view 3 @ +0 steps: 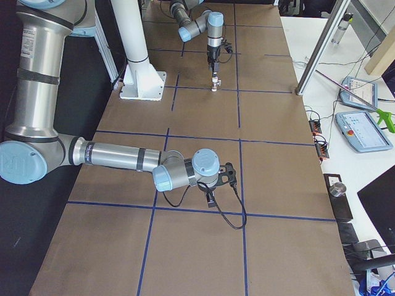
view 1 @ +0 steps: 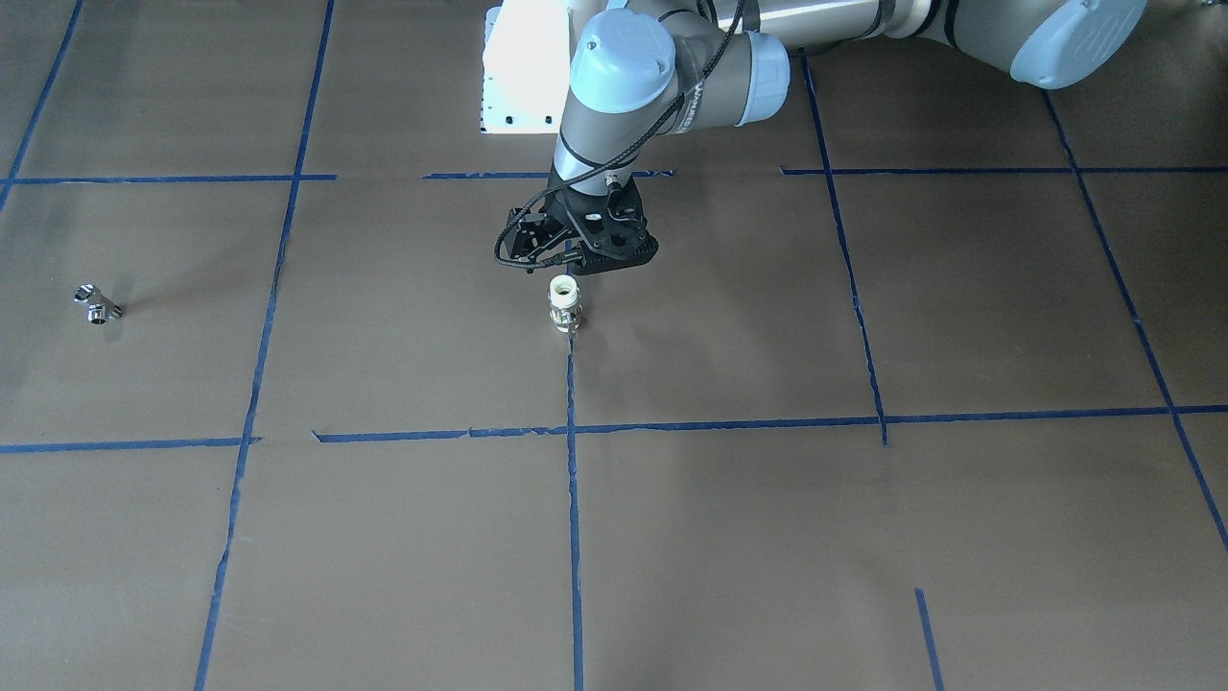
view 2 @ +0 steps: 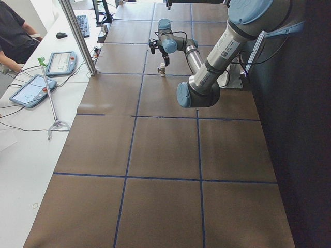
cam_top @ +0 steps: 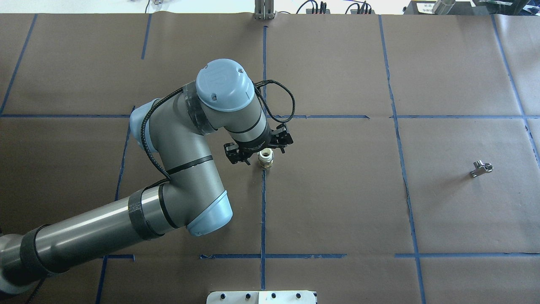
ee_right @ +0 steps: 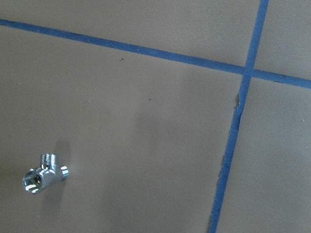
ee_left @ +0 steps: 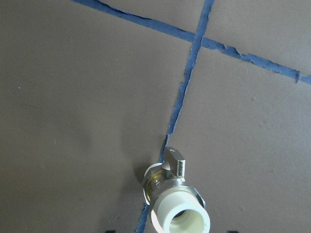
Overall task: Assemble PPR valve and pipe with both arms
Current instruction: 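Carry the valve to the table centre and stand it upright, then grasp the chrome tee fitting with the right gripper while the left gripper holds the valve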
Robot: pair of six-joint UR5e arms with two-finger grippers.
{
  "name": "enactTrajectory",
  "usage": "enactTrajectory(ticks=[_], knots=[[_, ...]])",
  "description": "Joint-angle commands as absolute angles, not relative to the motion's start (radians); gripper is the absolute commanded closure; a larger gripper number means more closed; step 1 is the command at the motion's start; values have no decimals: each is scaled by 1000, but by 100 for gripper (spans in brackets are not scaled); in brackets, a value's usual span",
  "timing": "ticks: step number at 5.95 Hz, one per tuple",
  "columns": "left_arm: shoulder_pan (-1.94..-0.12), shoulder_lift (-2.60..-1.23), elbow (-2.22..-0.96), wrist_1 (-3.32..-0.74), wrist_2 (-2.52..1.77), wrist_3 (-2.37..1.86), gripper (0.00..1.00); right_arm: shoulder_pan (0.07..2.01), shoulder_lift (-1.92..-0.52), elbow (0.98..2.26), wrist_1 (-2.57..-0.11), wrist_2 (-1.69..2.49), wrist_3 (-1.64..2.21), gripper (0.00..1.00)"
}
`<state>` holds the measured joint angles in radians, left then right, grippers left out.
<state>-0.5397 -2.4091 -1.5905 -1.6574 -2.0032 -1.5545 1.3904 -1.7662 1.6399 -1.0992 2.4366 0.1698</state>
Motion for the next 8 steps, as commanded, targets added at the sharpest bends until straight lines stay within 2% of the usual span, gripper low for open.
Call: enactTrajectory(ticks=[1, 2, 5, 8], knots=[[-545, -2322, -1708, -1661, -2003, -1562, 7, 1256, -1767, 1691, -961, 2369, 500, 1], [-545, -2294, -1732, -1666, -2003, -1562, 7, 1148, -1770, 1750, -960, 2267, 638, 2], [-546, -2289, -1738, -1669, -2002, -1560, 7, 987, -1767, 1753, -959, 2189, 813, 1], [-549, -2289, -1740, -1670, -2002, -1560, 7, 953, -1766, 1740, -960, 2163, 811, 8]])
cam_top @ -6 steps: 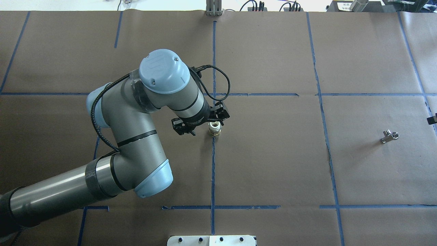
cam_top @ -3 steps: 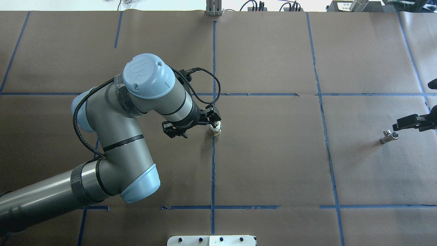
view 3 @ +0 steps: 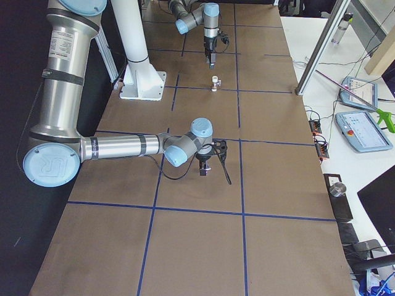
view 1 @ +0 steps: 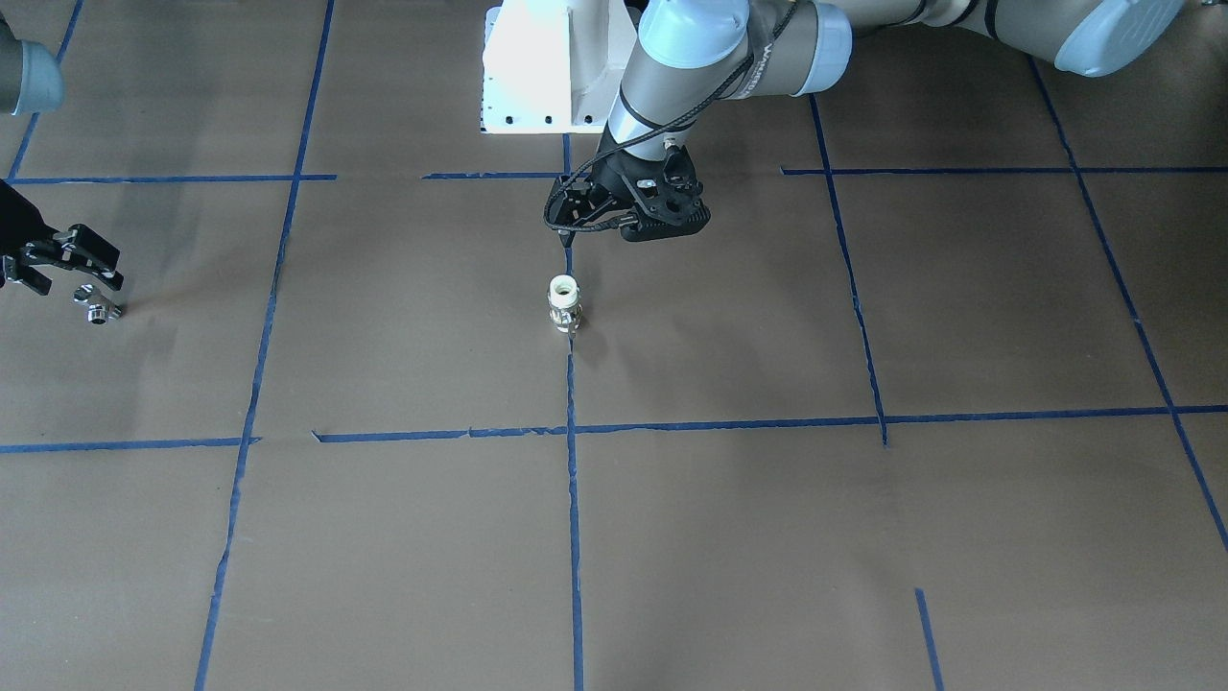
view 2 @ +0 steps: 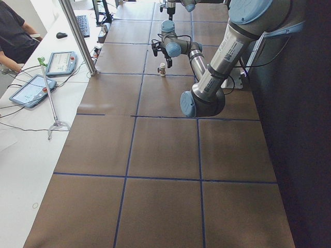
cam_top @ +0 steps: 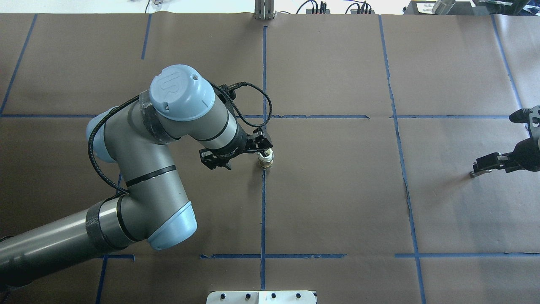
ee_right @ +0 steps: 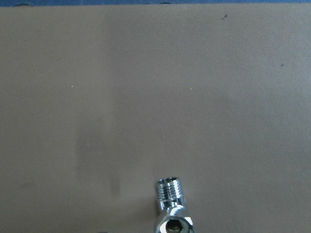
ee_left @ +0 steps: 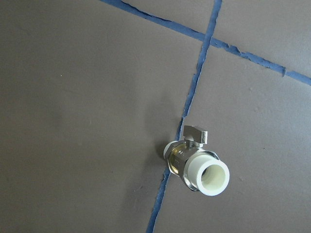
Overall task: Assemble PPR valve and pipe with both arms
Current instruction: 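Grasp the chrome tee fitting with the right gripper while the left gripper holds the valve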
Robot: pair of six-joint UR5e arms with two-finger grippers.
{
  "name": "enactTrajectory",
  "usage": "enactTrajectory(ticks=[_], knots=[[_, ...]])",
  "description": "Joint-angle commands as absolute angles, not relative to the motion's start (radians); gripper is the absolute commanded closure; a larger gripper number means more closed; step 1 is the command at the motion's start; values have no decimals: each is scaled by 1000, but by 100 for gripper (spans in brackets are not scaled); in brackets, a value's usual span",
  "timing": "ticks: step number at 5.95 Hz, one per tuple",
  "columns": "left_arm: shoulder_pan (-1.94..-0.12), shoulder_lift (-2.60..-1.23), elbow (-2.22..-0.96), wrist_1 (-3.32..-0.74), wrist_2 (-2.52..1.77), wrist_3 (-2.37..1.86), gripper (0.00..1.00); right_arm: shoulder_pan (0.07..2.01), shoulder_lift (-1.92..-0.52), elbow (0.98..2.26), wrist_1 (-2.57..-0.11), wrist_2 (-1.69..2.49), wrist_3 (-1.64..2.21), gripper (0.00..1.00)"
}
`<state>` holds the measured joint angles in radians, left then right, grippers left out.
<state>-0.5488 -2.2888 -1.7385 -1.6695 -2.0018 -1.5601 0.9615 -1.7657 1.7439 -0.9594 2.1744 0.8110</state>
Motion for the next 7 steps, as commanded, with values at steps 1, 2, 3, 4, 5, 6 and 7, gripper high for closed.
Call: enactTrajectory(ticks=[1, 2, 3, 4, 5, 6, 7], knots=[[-549, -2289, -1738, -1671, -2002, -1560, 7, 953, -1766, 1738, -960, 2161, 816, 28], [-549, -2289, -1740, -1671, -2002, -1562, 7, 953, -1767, 1738, -960, 2161, 821, 68], [-549, -2289, -1738, -1671, -2002, -1562, 7, 956, -1767, 1741, -959, 2161, 819, 98], [-551, -2289, -1740, -1671, -2000, -1560, 7, 957, -1767, 1759, -957, 2161, 816, 100], [-552, -2289, -1740, -1671, -2000, -1560, 7, 960, -1770, 1829, -969, 2172, 822, 100], [-554, -2263, -1768, -1671, -2002, -1560, 7, 956, -1763, 1939, -1033, 2172, 856, 100], [-554, -2197, -1842, -1671, -2002, -1549, 7, 921, -1720, 2044, -1120, 2172, 993, 100]])
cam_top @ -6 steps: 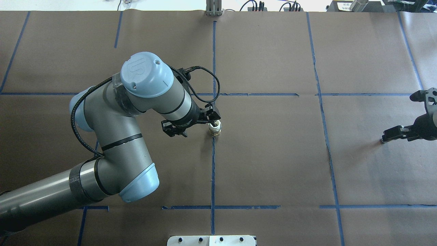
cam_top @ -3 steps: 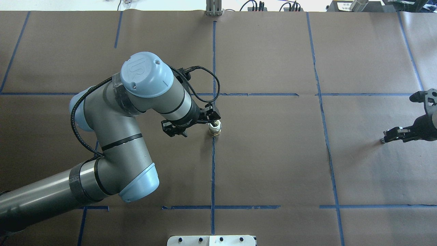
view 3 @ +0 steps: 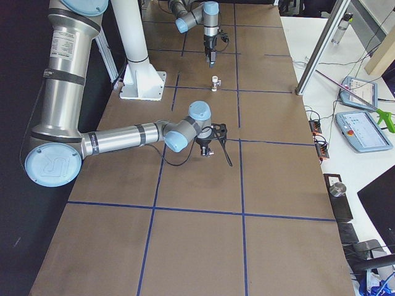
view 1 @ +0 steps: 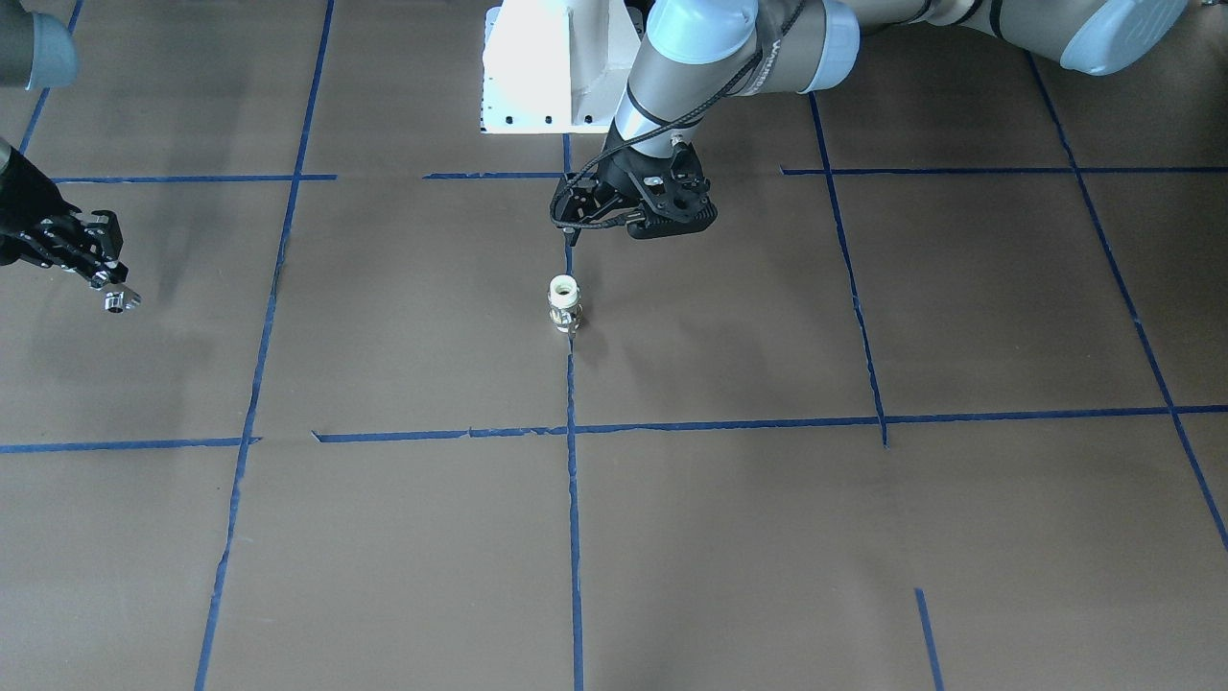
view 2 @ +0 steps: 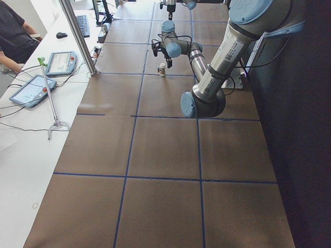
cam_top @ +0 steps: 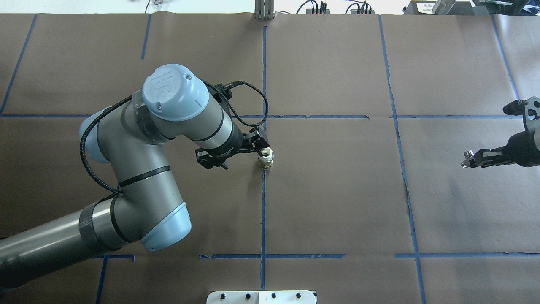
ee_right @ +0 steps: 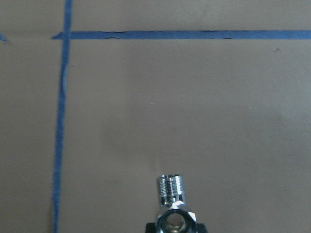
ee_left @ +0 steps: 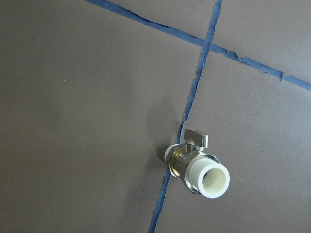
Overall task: Assemble PPR valve and pipe with both arms
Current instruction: 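Carry the tee over the valve and lower it onto the valve top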
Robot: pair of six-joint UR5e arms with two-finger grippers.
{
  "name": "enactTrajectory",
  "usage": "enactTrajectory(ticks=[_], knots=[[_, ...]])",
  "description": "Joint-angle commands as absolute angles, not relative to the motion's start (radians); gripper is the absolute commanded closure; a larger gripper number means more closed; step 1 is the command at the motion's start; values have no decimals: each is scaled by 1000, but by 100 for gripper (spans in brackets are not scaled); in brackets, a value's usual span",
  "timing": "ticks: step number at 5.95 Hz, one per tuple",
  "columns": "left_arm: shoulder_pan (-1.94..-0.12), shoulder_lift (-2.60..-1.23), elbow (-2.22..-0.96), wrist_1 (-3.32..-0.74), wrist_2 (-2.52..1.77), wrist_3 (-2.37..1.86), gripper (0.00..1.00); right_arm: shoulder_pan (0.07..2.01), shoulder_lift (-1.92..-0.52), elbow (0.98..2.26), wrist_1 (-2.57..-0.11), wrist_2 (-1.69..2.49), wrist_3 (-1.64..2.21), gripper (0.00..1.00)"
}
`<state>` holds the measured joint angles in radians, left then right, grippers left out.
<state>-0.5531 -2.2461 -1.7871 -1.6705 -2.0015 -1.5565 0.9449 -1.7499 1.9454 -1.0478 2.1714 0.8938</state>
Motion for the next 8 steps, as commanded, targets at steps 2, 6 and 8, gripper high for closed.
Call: enactTrajectory(ticks=[2, 6, 8], knots=[[-558, -2132, -1885, -1671, -2002, -1546, 7, 806, -1468, 2068, -1179, 2165, 1362, 100], [-548, -2043, -1890, -1747, -1996, -1548, 0, 578, -895, 1903, -1548, 1956, 1740, 100], [-540, -2029, -1873, -1746, -1990, -1549, 0, 536, -856, 1830, -1552, 1915, 1746, 100]])
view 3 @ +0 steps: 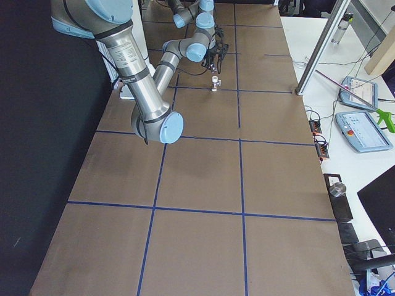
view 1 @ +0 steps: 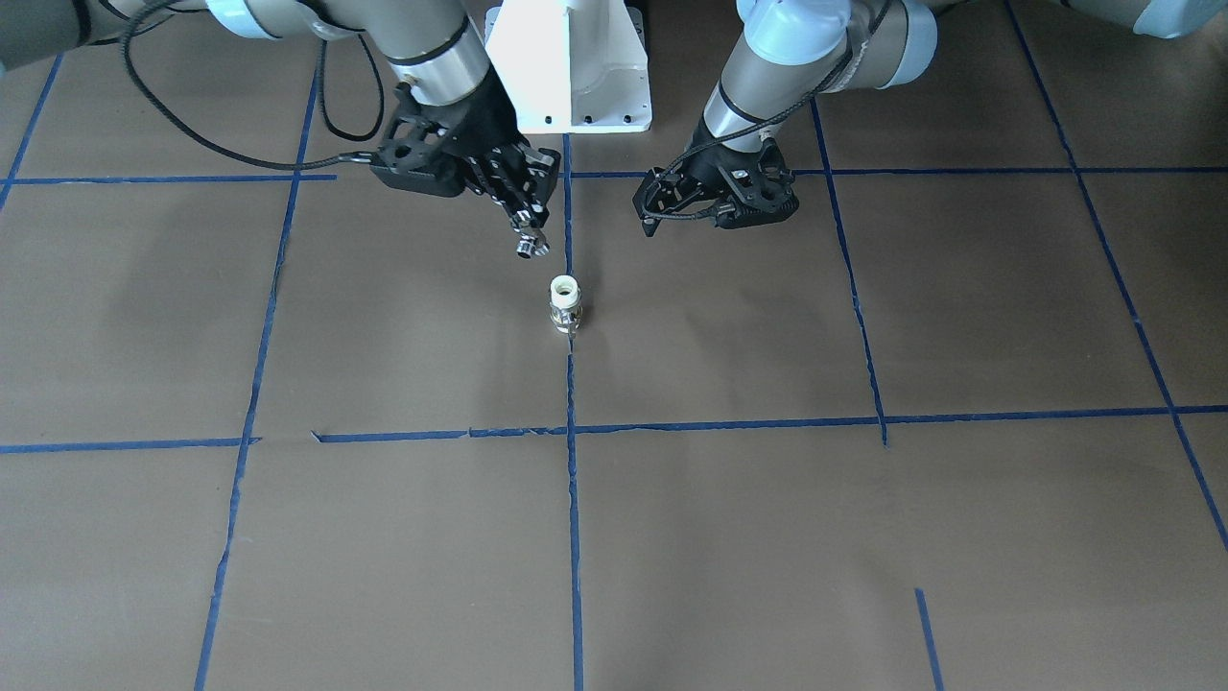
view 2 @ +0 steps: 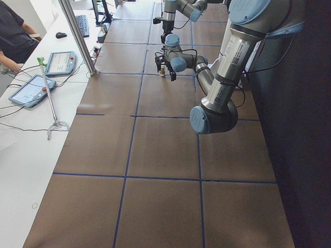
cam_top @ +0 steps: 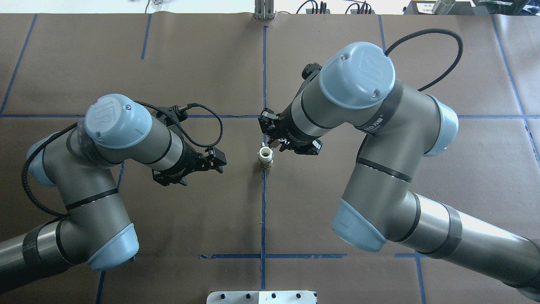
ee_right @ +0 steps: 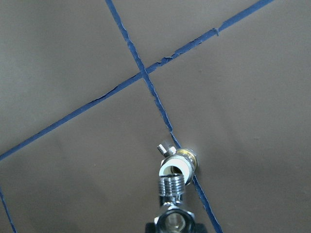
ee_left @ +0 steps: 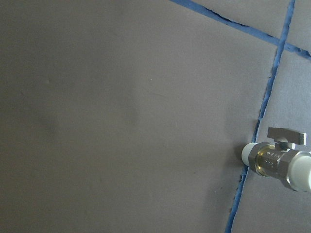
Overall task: Assemble PPR valve and pipe with both arms
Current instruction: 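Carry the tee over the valve and lower it onto the valve top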
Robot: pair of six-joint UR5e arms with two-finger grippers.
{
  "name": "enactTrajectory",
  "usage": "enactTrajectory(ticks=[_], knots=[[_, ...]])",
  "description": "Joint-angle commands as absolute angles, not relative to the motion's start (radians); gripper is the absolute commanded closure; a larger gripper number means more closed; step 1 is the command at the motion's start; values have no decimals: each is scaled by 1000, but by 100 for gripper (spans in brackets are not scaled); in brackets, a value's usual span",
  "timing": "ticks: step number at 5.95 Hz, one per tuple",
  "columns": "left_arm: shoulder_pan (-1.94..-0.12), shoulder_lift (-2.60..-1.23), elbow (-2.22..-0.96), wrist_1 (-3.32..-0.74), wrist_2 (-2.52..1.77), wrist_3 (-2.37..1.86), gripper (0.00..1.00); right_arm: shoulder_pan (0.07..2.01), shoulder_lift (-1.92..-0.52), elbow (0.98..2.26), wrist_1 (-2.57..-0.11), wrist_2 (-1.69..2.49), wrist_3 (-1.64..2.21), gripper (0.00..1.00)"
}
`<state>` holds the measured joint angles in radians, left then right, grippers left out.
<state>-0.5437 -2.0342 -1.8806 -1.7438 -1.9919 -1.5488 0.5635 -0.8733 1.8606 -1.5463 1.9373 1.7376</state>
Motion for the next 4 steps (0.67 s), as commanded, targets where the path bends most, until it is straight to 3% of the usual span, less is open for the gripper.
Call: enactTrajectory(ticks=[1, 4], knots=[[-537, -2028, -1871, -1746, -1988, -1549, 0, 531, -842, 1806, -1552, 1898, 1767, 100], [-502, -2026, -1873, -1743, -1922, -1551, 0, 528, -828, 1772, -1552, 1890, 1770, 100]])
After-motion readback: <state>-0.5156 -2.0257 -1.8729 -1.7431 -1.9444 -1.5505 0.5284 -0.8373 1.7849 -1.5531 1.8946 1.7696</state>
